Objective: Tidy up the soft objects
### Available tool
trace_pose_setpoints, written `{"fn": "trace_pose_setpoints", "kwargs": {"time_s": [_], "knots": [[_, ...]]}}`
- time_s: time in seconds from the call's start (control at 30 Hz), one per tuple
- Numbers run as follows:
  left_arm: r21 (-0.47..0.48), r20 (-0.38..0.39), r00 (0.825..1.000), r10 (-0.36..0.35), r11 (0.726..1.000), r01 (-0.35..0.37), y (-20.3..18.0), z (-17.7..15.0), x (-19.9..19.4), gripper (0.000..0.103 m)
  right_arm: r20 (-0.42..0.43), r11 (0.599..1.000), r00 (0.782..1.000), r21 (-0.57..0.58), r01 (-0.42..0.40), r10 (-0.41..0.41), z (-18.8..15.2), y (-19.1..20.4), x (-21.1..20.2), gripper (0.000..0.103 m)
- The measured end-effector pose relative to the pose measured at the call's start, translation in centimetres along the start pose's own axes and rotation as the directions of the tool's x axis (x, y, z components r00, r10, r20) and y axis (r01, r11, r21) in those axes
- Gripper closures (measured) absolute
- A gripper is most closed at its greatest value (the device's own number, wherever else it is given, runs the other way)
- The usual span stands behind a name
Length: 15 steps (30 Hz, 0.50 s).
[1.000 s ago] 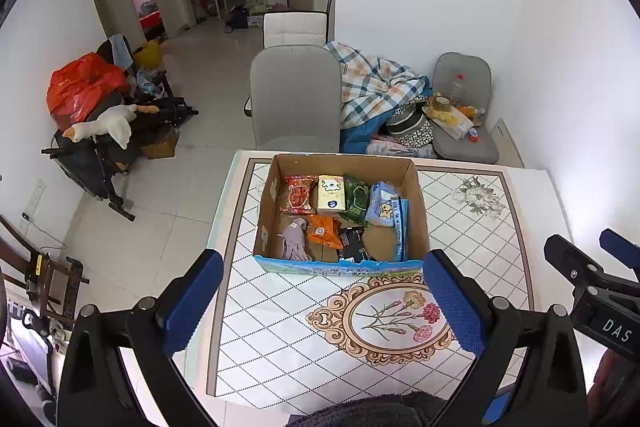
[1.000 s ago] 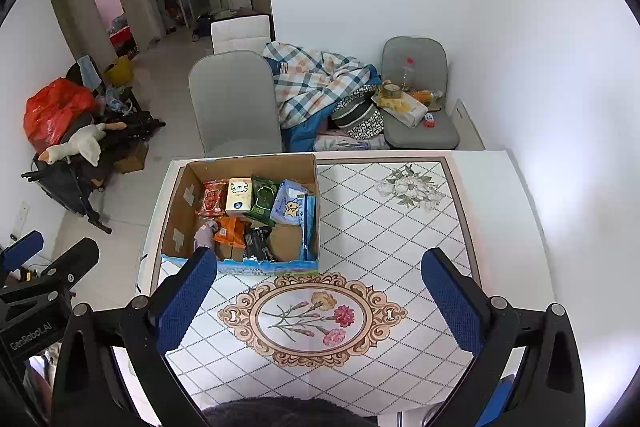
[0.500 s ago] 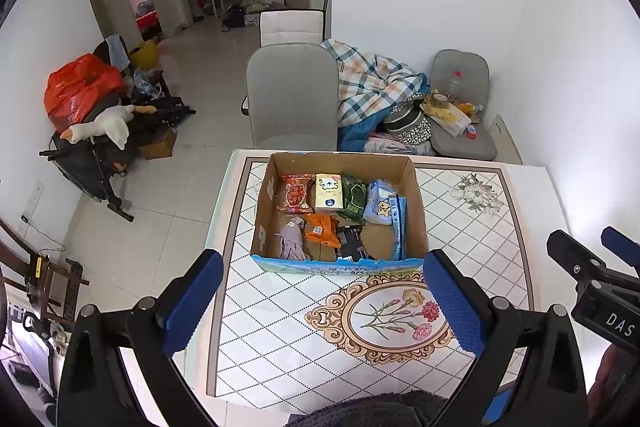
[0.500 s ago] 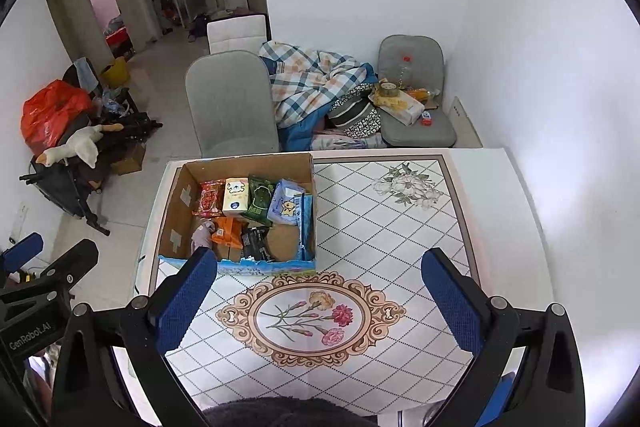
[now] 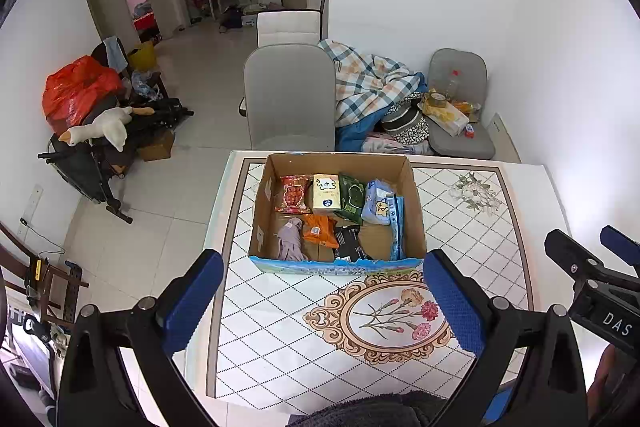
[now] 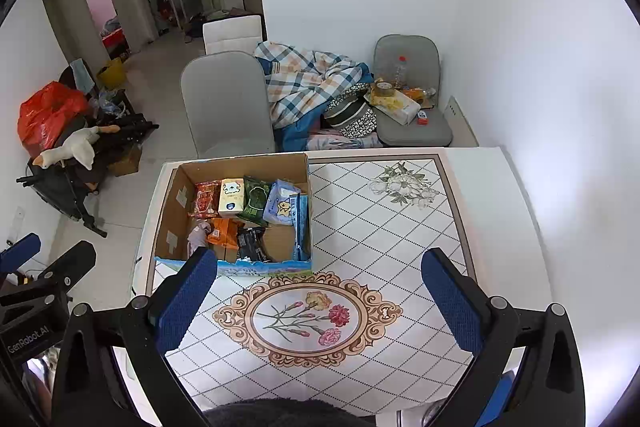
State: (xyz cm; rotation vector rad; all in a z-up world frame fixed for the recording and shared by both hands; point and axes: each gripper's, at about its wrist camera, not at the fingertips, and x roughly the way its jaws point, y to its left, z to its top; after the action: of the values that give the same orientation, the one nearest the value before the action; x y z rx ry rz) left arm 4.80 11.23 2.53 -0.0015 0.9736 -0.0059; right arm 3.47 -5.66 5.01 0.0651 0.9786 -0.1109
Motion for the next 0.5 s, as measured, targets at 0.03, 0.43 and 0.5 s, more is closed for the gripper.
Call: {"fn": "trace_pose_setpoints", "kwargs": {"time_s": [0.03,0.43,0.5], "knots": [[0.001,0.000,1.000,0.001,1.000,-0.001,-0.01,0.01,-0.01,0.001,-0.001,1.000,1.000,0.002,0.000,0.000,0.00,-0.04,0.03,0.000],[-0.004,-0.005,1.000,-0.002,1.000,0.002,0.65,0.16,0.29,0.001,-0.002,1.000,1.000,0.002,0.007,-0.007,0.08,-0.10,-0.06,0.000],[-0.002,-0.002,1.000,-0.004,1.000,0.004,0.66,0.19,0.29,0.001,0.000,1.000,1.000,0.001,0.009,-0.009,0.09,-0.10,-0.07,0.000]]}}
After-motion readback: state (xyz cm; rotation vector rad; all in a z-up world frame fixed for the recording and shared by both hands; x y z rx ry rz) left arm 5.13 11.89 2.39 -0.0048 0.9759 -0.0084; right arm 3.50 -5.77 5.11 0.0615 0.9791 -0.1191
